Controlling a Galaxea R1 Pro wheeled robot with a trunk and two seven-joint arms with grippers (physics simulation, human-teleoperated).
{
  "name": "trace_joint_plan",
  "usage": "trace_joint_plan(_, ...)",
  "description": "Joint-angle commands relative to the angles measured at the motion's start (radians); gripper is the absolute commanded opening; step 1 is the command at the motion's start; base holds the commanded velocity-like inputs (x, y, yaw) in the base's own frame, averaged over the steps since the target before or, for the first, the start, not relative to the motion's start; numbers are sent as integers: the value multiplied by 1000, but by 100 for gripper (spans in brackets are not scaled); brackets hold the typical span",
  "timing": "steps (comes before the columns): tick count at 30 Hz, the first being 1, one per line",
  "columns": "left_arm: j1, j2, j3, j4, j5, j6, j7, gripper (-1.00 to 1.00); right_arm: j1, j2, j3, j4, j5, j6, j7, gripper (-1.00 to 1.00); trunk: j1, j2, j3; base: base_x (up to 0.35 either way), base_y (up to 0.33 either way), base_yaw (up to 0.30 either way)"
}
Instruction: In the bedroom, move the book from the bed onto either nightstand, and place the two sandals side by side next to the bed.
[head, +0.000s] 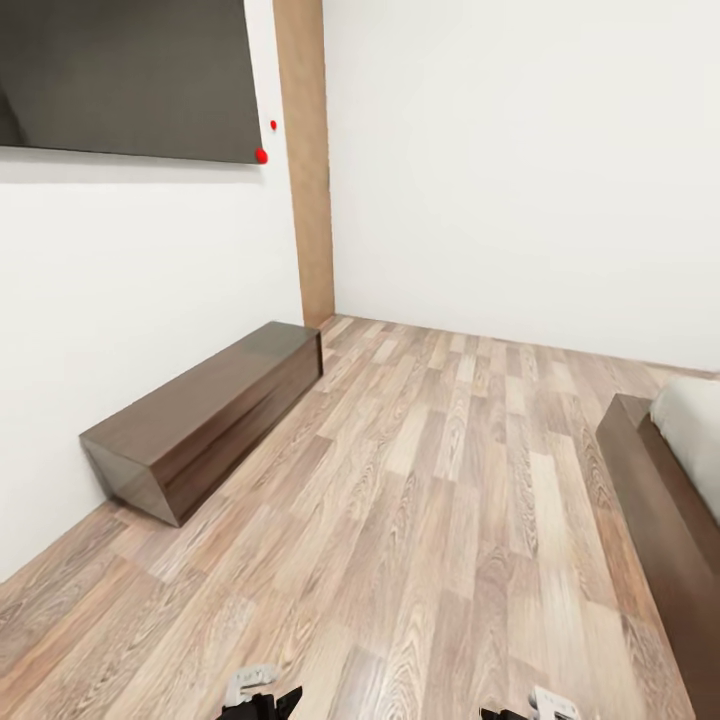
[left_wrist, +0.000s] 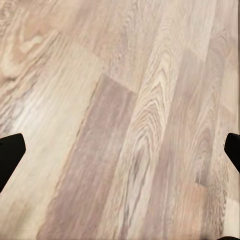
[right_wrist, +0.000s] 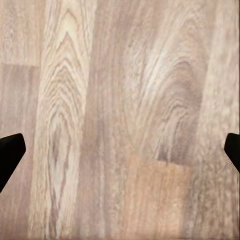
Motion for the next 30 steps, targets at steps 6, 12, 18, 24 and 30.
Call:
trace_joint_plan(6, 0, 0, 7, 1, -3, -1, -6, 100, -1, 0, -2, 1, -6, 1, 4, 100, 0, 0, -1, 0, 0, -283)
trace_joint_plan(12, 0, 0, 7, 1, -3, -1, -6, 100, -1, 0, -2, 1, -6, 1, 4, 100, 0, 0, -1, 0, 0, -283)
trace_joint_plan(18, 0, 0, 7, 1, -3, -1, -6, 100, -1, 0, -2, 1, -6, 1, 4, 100, 0, 0, -1, 0, 0, -283)
trace_joint_plan(24, 0, 0, 7, 0, -3, -1, -6, 100, -1, 0, -2, 1, -6, 1, 4, 100, 0, 0, -1, 157, 0, -276)
trace_joint_plan(30, 0, 0, 7, 0, -4, -1, -6, 100, -1, 0, -2, 1, -6, 1, 4, 100, 0, 0, -1, 309, 0, -180)
